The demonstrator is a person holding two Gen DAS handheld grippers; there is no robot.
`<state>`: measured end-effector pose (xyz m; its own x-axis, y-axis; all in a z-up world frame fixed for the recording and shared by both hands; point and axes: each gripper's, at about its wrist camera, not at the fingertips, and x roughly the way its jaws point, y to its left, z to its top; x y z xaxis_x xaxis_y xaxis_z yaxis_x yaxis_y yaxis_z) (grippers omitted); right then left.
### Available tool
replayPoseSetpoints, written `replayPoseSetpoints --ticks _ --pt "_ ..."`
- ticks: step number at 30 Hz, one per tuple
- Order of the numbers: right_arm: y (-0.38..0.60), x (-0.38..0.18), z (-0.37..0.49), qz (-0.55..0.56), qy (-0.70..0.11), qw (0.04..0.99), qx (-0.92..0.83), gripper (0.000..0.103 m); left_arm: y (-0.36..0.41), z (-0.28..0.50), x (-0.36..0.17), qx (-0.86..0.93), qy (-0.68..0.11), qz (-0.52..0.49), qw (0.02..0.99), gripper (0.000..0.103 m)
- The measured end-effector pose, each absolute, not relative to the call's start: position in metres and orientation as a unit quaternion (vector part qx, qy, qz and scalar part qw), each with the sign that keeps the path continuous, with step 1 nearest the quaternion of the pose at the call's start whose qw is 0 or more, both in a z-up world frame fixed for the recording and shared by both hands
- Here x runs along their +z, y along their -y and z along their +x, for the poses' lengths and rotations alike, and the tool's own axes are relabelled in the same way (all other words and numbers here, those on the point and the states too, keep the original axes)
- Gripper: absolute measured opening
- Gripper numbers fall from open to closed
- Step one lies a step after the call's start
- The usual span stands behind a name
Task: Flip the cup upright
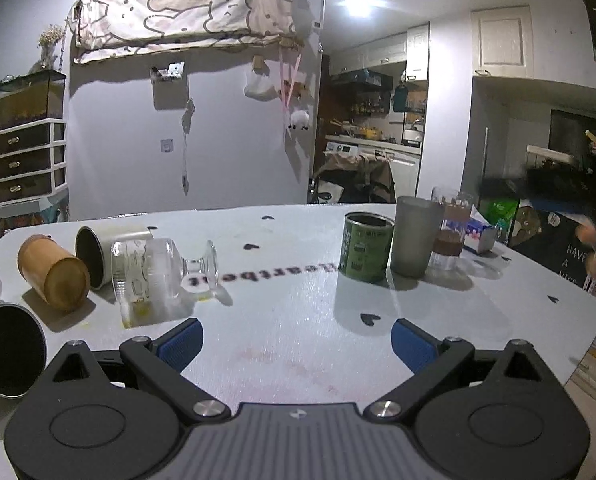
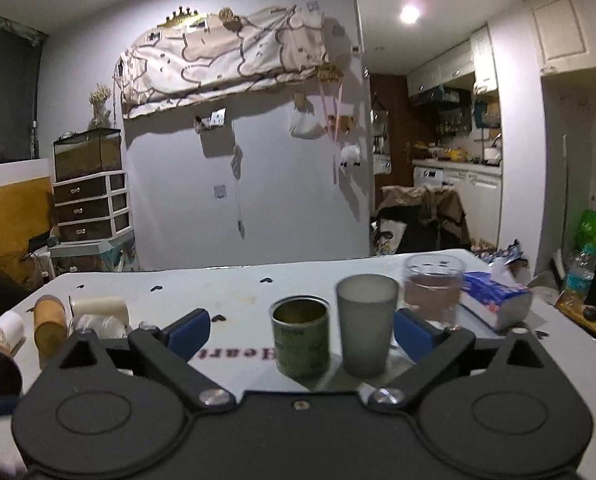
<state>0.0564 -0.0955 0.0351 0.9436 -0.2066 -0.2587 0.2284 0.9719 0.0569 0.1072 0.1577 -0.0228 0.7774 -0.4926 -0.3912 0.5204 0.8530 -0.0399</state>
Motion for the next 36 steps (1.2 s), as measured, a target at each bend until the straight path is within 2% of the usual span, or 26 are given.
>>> replayPoseSetpoints --ticks 12,36 --pt "0.085 -0.006 -0.013 0.021 -0.117 0.984 -0.132 0.103 -0.157 0.089 -0.02 -0.257 -0.172 0.032 0.95 0.103" --pt "0.065 -0.019 -0.037 0.008 -0.109 0.985 -0.132 0.103 -0.163 0.07 -0.023 -0.244 -0.143 0.04 0.958 0.103"
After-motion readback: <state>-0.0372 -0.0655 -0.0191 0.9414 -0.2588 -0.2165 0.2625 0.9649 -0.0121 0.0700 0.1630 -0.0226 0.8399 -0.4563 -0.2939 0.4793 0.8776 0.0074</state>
